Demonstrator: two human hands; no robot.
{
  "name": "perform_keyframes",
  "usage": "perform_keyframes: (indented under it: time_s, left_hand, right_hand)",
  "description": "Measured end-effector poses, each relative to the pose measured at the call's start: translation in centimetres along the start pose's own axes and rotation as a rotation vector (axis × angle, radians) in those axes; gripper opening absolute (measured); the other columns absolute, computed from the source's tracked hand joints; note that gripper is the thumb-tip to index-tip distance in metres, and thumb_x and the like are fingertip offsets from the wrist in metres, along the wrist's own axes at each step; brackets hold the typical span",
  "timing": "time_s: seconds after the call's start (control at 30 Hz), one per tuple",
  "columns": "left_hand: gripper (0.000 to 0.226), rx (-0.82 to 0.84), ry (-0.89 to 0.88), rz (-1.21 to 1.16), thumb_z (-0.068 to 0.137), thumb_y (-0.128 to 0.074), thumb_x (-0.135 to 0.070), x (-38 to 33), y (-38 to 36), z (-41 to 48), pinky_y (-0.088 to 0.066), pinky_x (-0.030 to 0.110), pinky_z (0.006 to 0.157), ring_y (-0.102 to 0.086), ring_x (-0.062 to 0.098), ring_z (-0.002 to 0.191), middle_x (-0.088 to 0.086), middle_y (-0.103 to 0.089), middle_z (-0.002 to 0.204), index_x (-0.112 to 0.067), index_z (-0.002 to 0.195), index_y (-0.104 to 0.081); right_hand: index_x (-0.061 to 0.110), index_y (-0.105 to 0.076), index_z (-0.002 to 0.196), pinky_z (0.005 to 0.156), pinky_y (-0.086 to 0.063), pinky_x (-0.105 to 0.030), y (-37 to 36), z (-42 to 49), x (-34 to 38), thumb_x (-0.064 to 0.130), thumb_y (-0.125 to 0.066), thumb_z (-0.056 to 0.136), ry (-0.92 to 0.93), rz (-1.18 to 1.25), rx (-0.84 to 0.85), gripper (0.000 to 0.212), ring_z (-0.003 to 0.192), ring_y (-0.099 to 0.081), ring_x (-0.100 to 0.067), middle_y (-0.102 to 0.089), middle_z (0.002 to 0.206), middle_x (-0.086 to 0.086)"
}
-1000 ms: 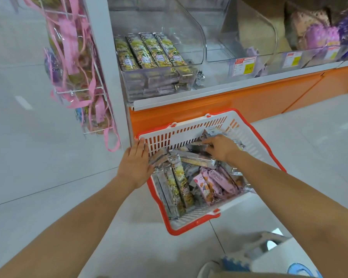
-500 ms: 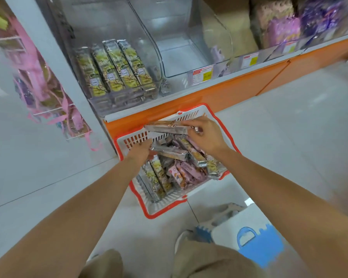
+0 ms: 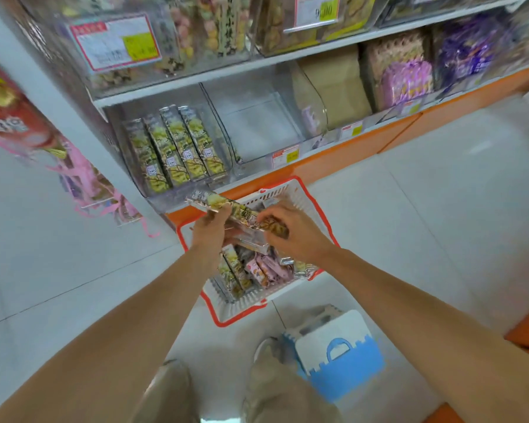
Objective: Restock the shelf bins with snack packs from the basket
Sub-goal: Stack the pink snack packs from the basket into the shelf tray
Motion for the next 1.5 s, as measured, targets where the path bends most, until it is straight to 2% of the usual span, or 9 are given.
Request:
perform_keyframes:
  time_s: [0.13, 0.27, 0.37, 0.47, 0.63, 0.83, 1.03, 1.4, 1.5]
  left_hand:
    - [0.04, -0.058, -0.175, 0.394, 0.101, -0.049, -0.039, -2.9, 1.8, -1.1, -0.043, 0.034, 0.084, -0.062, 0.029, 0.104, 0.01, -0.064, 0.114, -0.007, 0.122, -0.06]
    - [0.045, -0.179, -0.421, 0.999, 0.098, -0.052, -0.022, -5.0, 5.0, -1.7, -0.038, 0.043, 0.104, -0.045, 0.031, 0.13, 0.012, -0.045, 0.146, -0.009, 0.141, -0.045]
    - [0.061, -0.146, -0.434, 1.308, 0.099, -0.051, -0.027, -5.4, 7.2, -1.0, -0.024, 0.044, 0.116, -0.017, 0.027, 0.149, 0.01, -0.023, 0.16, -0.01, 0.152, -0.027]
    - [0.07, -0.132, -0.443, 1.478, 0.099, -0.05, -0.033, -5.5, 8.6, 0.0, -0.012, 0.043, 0.121, 0.0, 0.025, 0.152, 0.007, -0.008, 0.164, -0.013, 0.156, -0.014]
    - [0.079, -0.061, -0.434, 1.648, 0.101, -0.046, -0.037, -5.2, 10.2, 1.1, -0.002, 0.044, 0.123, 0.011, 0.027, 0.151, 0.008, 0.006, 0.165, -0.012, 0.157, 0.004]
    - [0.08, -0.006, -0.433, 1.704, 0.102, -0.042, -0.036, -4.7, 11.3, 2.2, 0.001, 0.044, 0.123, 0.02, 0.024, 0.148, 0.006, 0.018, 0.163, -0.013, 0.155, 0.014]
    - [0.079, -0.043, -0.449, 1.741, 0.101, -0.04, -0.035, -4.5, 11.3, 2.1, 0.004, 0.044, 0.123, 0.022, 0.025, 0.148, 0.006, 0.019, 0.162, -0.013, 0.155, 0.013]
    - [0.072, -0.098, -0.591, 1.744, 0.099, -0.036, -0.029, -4.6, 10.6, 2.4, 0.0, 0.044, 0.122, 0.008, 0.027, 0.151, 0.01, -0.001, 0.164, -0.007, 0.156, 0.002]
    - [0.072, -0.077, -0.571, 1.692, 0.1, -0.036, -0.027, -4.3, 11.1, 2.6, 0.004, 0.042, 0.121, 0.012, 0.027, 0.151, 0.009, 0.007, 0.164, -0.009, 0.156, 0.006]
  right_hand:
    - [0.016, -0.065, 0.113, 0.083, -0.048, -0.027, 2.3, 1.9, 2.1, 0.012, -0.064, 0.086, 0.005, 0.022, -0.053, 0.027, 0.094, -0.057, -0.013, -0.059, 0.105, 0.003]
    - [0.019, -0.064, 0.116, 0.078, -0.04, -0.009, 3.8, 4.0, 3.9, 0.015, -0.064, 0.088, -0.008, 0.016, -0.121, 0.028, 0.09, -0.054, -0.01, -0.06, 0.109, 0.0]
    - [0.02, -0.065, 0.118, 0.072, -0.035, 0.002, 3.7, 6.1, 5.0, 0.017, -0.065, 0.09, -0.011, -0.072, -0.16, 0.028, 0.084, -0.05, -0.011, -0.058, 0.104, -0.003]
    - [0.017, -0.066, 0.119, 0.069, -0.033, 0.002, 2.3, 8.9, 5.6, 0.018, -0.066, 0.09, 0.0, -0.134, -0.199, 0.029, 0.079, -0.053, -0.012, -0.058, 0.102, -0.007]
    - [0.014, -0.066, 0.121, 0.084, -0.052, -0.024, -0.5, 12.3, 6.6, 0.019, -0.063, 0.093, -0.044, -0.176, -0.295, 0.029, 0.076, -0.059, -0.018, -0.055, 0.102, -0.009]
    - [0.014, -0.067, 0.121, 0.086, -0.054, -0.034, -1.9, 14.4, 6.9, 0.021, -0.063, 0.092, -0.111, -0.205, -0.309, 0.03, 0.079, -0.063, -0.028, -0.058, 0.104, -0.014]
    - [0.014, -0.067, 0.121, 0.086, -0.053, -0.035, -2.5, 15.6, 7.5, 0.02, -0.061, 0.093, -0.165, -0.226, -0.321, 0.029, 0.082, -0.063, -0.029, -0.059, 0.104, -0.016]
    - [0.011, -0.072, 0.103, 0.081, -0.055, -0.037, -4.2, 18.1, 8.2, 0.022, -0.062, 0.093, -0.161, -0.352, -0.348, 0.018, 0.084, -0.062, -0.028, -0.063, 0.098, -0.016]
    - [0.011, -0.07, 0.105, 0.083, -0.056, -0.038, -4.6, 19.0, 8.2, 0.024, -0.062, 0.093, -0.148, -0.429, -0.303, 0.019, 0.09, -0.062, -0.03, -0.061, 0.107, -0.017]
Point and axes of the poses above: each hand's wrist, its own z-axis towards the middle knuckle, its own y-axis out of the back of the hand, x = y × z, the point moved 2 cm from there along z, towards the middle knuckle
